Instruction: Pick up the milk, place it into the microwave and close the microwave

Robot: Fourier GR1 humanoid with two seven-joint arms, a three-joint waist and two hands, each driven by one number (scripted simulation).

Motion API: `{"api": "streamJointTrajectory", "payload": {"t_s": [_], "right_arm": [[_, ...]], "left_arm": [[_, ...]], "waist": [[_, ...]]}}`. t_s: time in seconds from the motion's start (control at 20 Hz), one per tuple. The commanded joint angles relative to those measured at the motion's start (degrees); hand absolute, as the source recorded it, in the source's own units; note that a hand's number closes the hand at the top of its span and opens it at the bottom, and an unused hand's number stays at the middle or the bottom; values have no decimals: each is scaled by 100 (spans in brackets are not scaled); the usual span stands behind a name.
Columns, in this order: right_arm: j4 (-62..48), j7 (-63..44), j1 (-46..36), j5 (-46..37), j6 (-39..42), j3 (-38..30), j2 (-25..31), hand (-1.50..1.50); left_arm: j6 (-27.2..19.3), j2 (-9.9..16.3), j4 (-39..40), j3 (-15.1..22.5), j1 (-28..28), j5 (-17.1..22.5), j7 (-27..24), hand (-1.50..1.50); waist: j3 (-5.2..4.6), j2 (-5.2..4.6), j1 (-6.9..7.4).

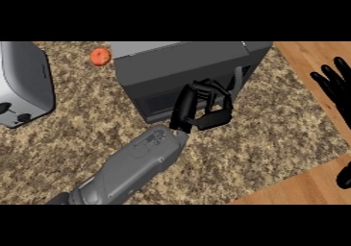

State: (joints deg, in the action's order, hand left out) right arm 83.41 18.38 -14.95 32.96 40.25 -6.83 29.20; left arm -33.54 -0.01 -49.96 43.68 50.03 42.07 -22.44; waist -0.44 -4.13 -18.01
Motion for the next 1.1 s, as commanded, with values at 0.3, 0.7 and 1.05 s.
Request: {"api": "streamJointTrajectory", "payload": {"t_s": [0.3,0.7,1.05], "right_arm": [[163,-174,-225,330,206,-55,252,-150],[152,-375,-381,650,173,-69,313,-150],[144,-534,-430,827,167,-130,473,-150]], "left_arm": [[132,0,507,-281,392,509,-546,150],[188,0,651,-244,455,780,-829,150],[161,0,779,-186,392,945,-1158,150]], "waist": [[15,-80,-227],[17,-107,-232],[18,-123,-281]]}}
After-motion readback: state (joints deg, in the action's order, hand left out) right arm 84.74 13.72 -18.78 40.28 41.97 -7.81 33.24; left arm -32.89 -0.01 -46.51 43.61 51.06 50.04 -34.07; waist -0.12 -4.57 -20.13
